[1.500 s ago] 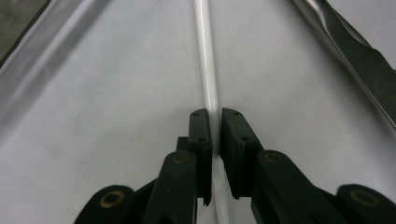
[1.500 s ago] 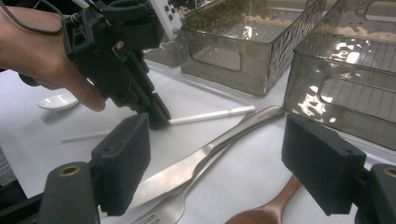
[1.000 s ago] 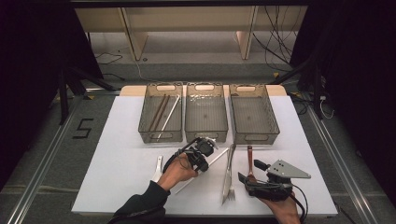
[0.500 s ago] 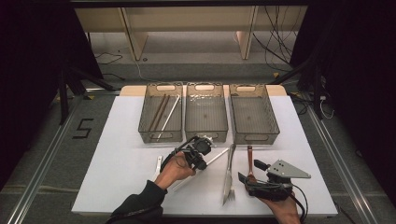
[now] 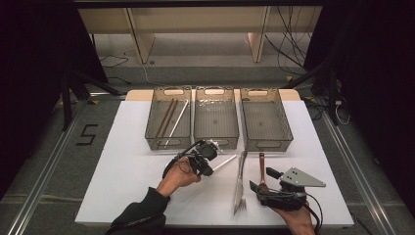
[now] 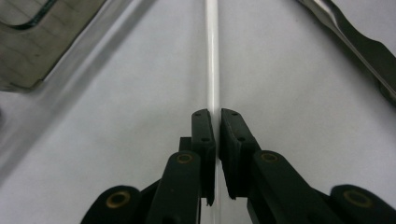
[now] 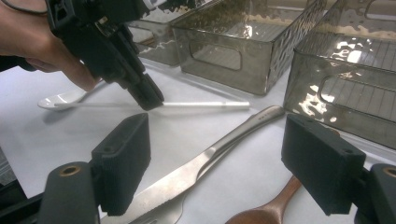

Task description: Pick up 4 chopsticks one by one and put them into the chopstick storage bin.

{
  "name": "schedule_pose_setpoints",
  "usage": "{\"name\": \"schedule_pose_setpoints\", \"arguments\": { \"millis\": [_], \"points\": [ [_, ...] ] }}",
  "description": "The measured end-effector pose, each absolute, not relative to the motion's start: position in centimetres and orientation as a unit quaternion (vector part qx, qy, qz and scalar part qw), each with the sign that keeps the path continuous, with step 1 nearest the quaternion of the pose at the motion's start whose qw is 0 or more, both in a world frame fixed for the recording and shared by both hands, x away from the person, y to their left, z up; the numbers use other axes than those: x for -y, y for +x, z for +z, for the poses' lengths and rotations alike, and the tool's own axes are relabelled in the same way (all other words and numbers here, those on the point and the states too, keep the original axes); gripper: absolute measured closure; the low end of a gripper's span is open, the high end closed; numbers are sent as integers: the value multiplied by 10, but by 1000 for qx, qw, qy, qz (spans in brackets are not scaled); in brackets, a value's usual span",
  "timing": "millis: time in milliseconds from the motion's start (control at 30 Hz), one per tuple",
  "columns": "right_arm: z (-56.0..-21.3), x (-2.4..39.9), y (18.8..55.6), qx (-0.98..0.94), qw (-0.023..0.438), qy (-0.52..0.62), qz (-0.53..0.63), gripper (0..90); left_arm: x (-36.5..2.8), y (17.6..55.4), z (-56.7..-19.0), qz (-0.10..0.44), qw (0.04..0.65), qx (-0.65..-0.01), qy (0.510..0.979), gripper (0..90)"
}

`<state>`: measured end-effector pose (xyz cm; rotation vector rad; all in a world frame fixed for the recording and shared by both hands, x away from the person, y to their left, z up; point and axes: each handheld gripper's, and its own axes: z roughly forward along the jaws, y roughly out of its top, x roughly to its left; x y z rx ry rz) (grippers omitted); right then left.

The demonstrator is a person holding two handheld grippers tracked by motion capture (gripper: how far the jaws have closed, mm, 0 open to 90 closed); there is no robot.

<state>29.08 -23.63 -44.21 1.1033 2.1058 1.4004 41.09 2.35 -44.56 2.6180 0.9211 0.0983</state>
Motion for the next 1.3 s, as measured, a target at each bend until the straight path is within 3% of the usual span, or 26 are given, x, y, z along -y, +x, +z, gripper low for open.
{"name": "schedule_pose_setpoints", "arguments": {
  "millis": [900, 1300],
  "points": [
    [-442, 236, 291, -749, 191, 393, 498, 246, -59, 402, -383, 75, 224, -305, 923, 843],
    [-442, 236, 291, -749, 191, 394, 497, 246, -95, 427, -355, 95, 251, -347, 899, 843]
  ]
}}
